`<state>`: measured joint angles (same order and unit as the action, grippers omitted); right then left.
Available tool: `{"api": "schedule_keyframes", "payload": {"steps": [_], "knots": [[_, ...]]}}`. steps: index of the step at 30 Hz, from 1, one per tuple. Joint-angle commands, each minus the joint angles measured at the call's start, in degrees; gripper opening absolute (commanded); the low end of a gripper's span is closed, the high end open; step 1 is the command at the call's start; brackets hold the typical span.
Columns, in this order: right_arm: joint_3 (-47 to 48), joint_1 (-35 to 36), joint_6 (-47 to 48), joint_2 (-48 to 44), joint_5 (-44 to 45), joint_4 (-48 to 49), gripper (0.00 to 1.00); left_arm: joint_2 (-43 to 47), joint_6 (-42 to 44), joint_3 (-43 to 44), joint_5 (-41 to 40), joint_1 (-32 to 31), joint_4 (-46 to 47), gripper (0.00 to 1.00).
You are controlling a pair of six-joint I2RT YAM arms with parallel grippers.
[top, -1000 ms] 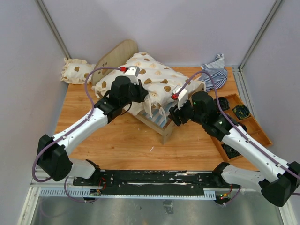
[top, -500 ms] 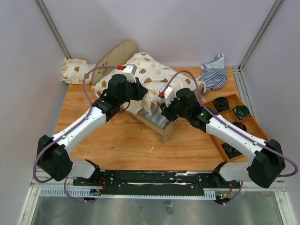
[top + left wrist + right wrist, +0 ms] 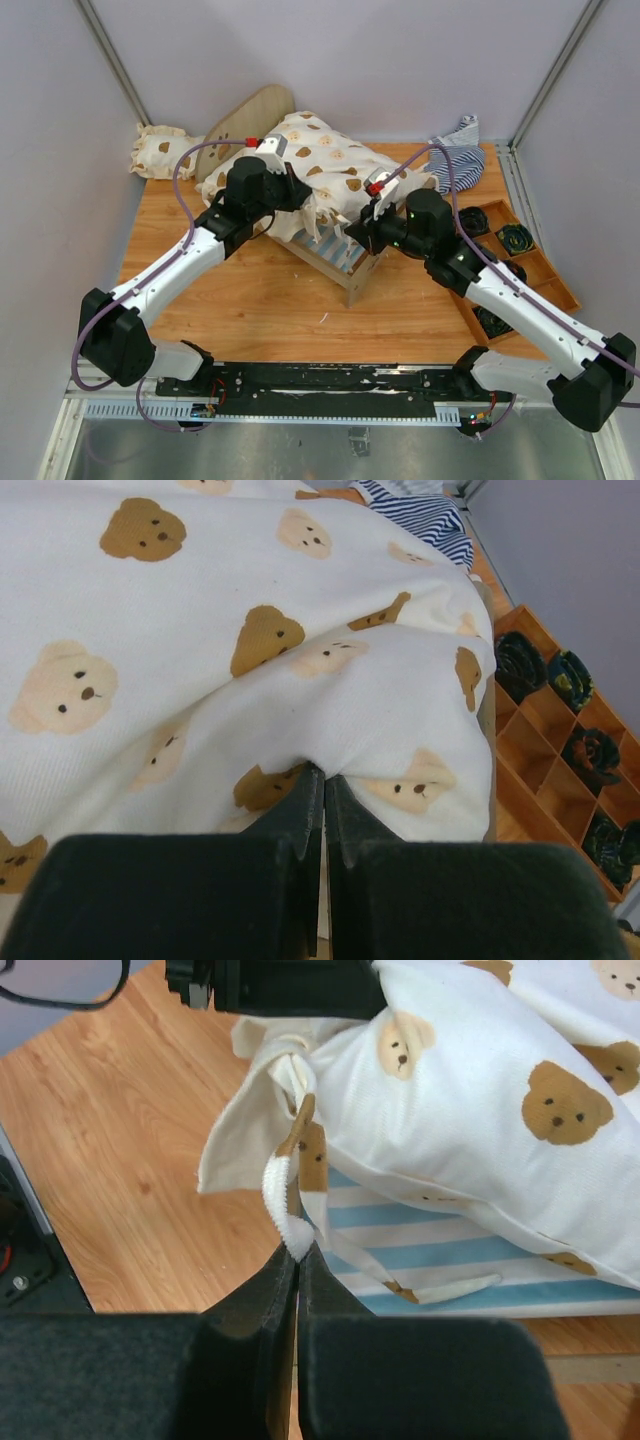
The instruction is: Set up the pet bed
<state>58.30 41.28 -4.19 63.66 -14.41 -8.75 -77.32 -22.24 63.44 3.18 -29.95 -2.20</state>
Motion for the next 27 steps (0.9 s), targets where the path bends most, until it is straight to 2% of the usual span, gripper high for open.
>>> {"api": "schedule_keyframes", "payload": {"steps": [1, 4, 6, 11, 14, 19, 22, 24, 27], "knots": [[-5.2, 1.0, -9.2, 0.4, -1.2, 9.8, 0.0, 0.4, -0.7, -0.6, 0.4, 0.9, 4.6, 0.0], [-9.8, 0.9, -10.6, 1.0, 0.5, 17.5, 0.0, -0.1, -1.0, -0.6, 0.8, 0.9, 4.7, 0.0], [-10.8, 1.0, -9.9, 1.2, 2.2, 19.3, 0.0, -0.2, -1.1, -0.7, 0.9, 0.9, 4.7, 0.0], [-4.6, 1.1, -0.2, 1.2, 10.4, 5.4, 0.0, -0.1, -1.6, -0.9, 0.8, 0.9, 5.1, 0.0], [-2.5, 1.4, 3.5, 1.6, 9.4, -0.2, 0.0, -0.2, -1.9, -1.2, 1.1, 0.9, 5.6, 0.0], [-9.4, 3.0, -0.3, 4.3, 4.0, 4.1, 0.0, 0.1, -1.9, -2.5, 2.2, 0.9, 6.8, 0.0], [-8.6, 3.6, -0.8, 6.5, 13.4, 0.6, 0.01, 0.2, -1.8, -3.0, 2.6, 0.9, 7.0, 0.0], [-6.2, 3.6, -0.3, 7.2, 21.9, -4.3, 0.05, 0.2, -2.0, -3.0, 3.4, 0.9, 7.0, 0.0], [-2.4, 4.1, -1.4, 7.0, 27.2, -8.7, 0.25, 0.2, -2.3, -3.0, 3.9, 0.9, 7.1, 0.0]]}}
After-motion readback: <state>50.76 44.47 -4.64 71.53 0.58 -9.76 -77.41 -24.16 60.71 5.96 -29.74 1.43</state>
